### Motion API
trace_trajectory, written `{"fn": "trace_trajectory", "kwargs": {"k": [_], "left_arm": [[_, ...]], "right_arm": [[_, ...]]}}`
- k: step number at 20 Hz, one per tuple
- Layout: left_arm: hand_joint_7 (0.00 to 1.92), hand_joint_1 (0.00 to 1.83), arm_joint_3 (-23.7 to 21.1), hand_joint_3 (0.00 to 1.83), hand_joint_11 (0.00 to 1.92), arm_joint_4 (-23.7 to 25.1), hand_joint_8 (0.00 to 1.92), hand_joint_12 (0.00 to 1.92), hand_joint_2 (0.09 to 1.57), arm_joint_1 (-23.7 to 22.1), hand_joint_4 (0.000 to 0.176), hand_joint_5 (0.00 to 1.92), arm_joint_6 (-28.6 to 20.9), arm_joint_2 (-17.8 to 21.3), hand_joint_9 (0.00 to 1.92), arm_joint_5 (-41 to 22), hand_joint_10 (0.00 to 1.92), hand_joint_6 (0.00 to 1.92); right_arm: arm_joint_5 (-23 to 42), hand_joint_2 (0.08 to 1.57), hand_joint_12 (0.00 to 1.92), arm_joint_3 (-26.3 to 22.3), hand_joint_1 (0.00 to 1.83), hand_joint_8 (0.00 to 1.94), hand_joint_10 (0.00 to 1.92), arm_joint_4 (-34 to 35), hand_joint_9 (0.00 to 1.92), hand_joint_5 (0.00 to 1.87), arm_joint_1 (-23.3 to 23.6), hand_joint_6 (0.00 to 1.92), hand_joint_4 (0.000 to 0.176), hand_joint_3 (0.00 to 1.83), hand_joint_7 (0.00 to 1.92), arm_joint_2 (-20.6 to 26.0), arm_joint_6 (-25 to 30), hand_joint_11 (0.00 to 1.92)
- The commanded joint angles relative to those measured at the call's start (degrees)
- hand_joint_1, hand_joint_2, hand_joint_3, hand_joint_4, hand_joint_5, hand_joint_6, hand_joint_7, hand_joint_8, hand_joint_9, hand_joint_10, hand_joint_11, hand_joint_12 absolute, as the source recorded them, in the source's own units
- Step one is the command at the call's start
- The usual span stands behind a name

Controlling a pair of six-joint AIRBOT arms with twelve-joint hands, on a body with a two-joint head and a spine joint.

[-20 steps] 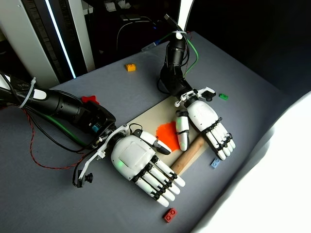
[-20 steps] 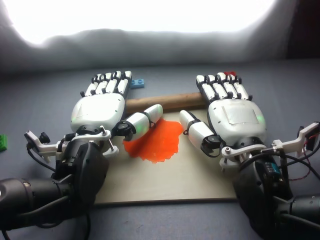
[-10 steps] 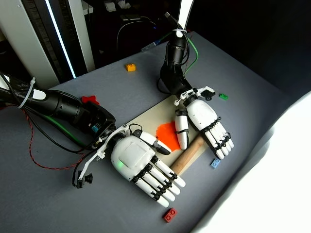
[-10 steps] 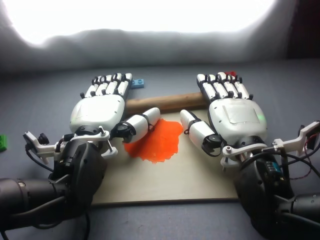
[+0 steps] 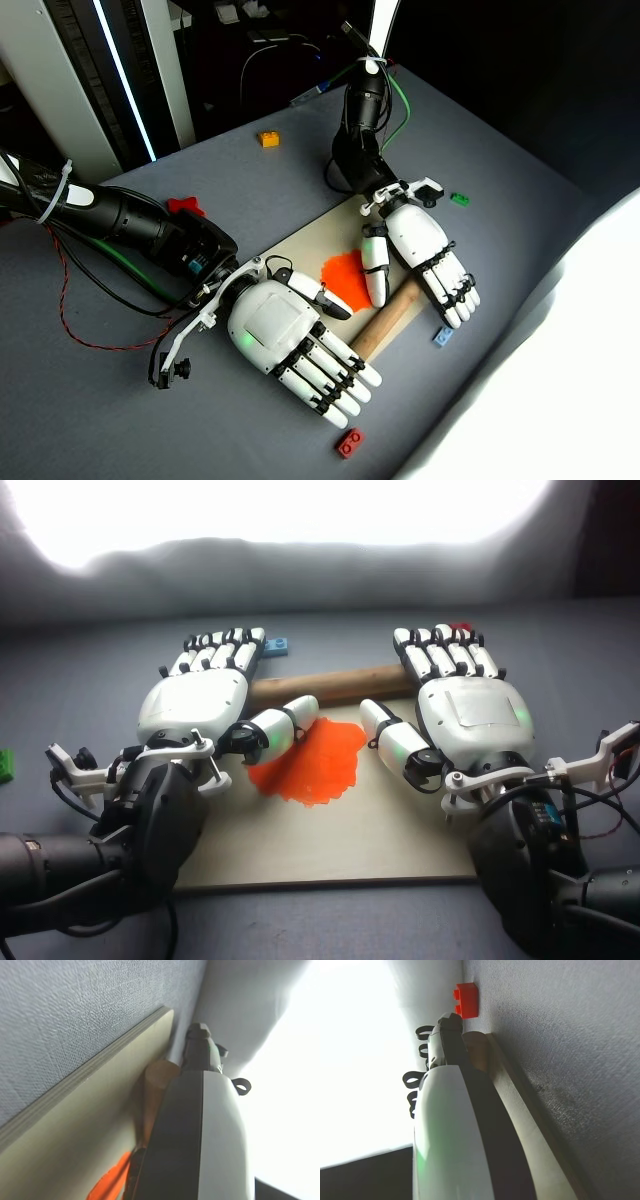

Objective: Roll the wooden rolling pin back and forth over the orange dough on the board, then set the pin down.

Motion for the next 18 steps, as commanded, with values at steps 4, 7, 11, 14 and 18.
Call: {"fn": "trace_trajectory", "kwargs": {"k": [4,7,11,14,18], "left_arm": [[0.0,0.0,-1.27,0.0,0.0,0.65,0.0,0.0,1.25,0.15,0.0,0.0,-0.78,0.3,0.0,0.29,0.0,0.0],[0.0,0.0,-1.7,0.0,0.0,0.64,0.0,0.0,1.26,0.05,0.0,0.0,-0.78,0.57,0.0,0.31,0.0,0.0],[0.0,0.0,-2.73,0.0,0.0,1.05,0.0,0.0,1.26,0.07,0.0,0.0,-0.79,1.11,0.0,0.3,0.0,0.0],[0.0,0.0,-3.34,0.0,0.0,1.24,0.0,0.0,1.26,0.09,0.0,0.0,-0.78,1.45,0.0,0.31,0.0,0.0],[0.0,0.0,-3.78,0.0,0.0,2.5,0.0,0.0,1.26,0.47,0.0,0.0,-1.44,1.67,0.0,-0.19,0.0,0.0]], "right_arm": [[4.52,1.34,0.31,0.22,0.0,0.0,0.0,-5.28,0.08,0.11,0.0,0.0,0.0,0.0,0.1,0.35,0.5,0.0],[4.62,1.34,0.22,0.23,0.0,0.0,0.0,-5.72,0.05,0.1,0.1,0.0,0.0,0.0,0.08,0.35,0.49,0.0],[4.17,1.34,0.3,0.23,0.0,0.0,0.01,-5.71,0.06,0.13,0.03,0.01,0.0,0.0,0.1,0.39,0.51,0.0],[3.13,1.34,0.31,0.25,0.0,0.0,0.01,-5.71,0.07,0.13,-0.08,0.01,0.0,0.0,0.11,0.54,0.78,0.0],[2.49,1.34,0.31,0.3,0.0,0.0,0.01,-5.71,0.07,0.13,-0.09,0.01,0.0,0.0,0.11,0.58,1.0,0.0]]}}
